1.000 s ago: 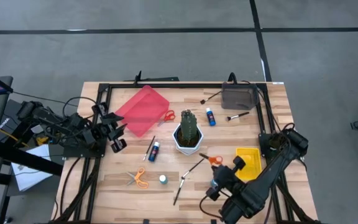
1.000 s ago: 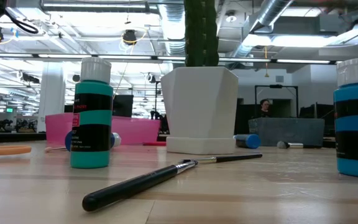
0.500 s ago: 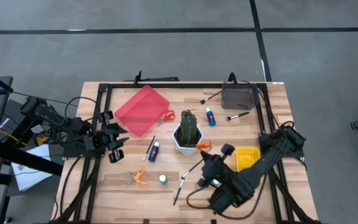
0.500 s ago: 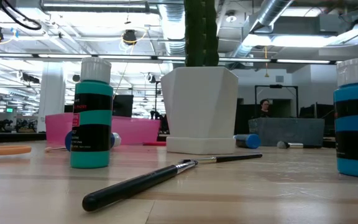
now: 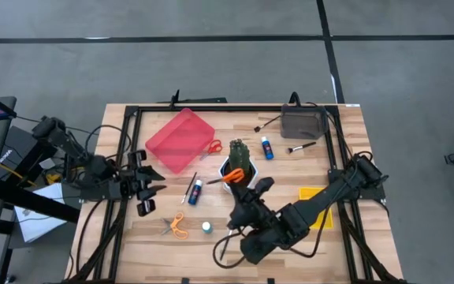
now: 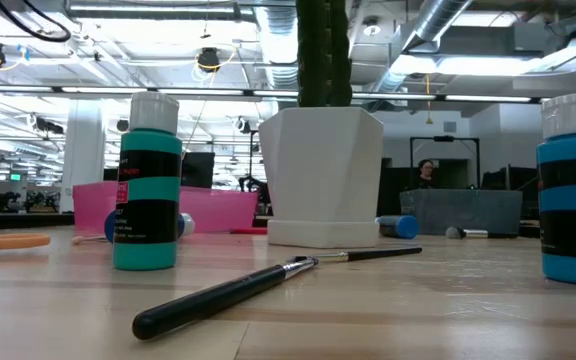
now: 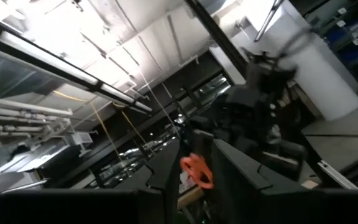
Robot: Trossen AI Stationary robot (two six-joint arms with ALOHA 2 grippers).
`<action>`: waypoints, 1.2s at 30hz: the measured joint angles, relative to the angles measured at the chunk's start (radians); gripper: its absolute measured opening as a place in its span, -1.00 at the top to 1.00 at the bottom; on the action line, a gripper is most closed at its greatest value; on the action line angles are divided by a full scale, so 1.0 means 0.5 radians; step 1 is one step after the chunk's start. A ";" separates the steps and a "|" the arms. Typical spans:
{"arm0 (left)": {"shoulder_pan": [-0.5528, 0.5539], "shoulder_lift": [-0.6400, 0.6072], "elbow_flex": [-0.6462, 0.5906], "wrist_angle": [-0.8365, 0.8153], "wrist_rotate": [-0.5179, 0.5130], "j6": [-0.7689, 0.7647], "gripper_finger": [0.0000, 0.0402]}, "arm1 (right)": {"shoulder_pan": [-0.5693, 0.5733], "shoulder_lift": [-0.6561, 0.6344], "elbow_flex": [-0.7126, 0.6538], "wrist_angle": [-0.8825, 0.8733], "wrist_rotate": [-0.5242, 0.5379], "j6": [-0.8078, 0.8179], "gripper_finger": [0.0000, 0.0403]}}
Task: Pick & Place Paint Supplies
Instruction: Put the orange scissors into the pink bin
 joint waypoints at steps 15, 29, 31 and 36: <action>-0.028 0.638 0.400 0.028 -0.367 0.186 0.57 | -0.053 0.003 -0.001 0.912 -0.106 -0.971 1.00; 0.117 0.870 0.546 0.357 -0.449 0.154 0.15 | -0.091 0.004 -0.001 0.910 -0.108 -0.982 1.00; 0.163 0.872 0.547 0.358 -0.448 0.091 0.10 | -0.091 0.004 -0.001 0.909 -0.109 -0.980 1.00; 0.249 0.873 0.547 0.363 -0.250 -0.164 0.06 | -0.106 0.004 -0.002 0.901 -0.108 -0.981 1.00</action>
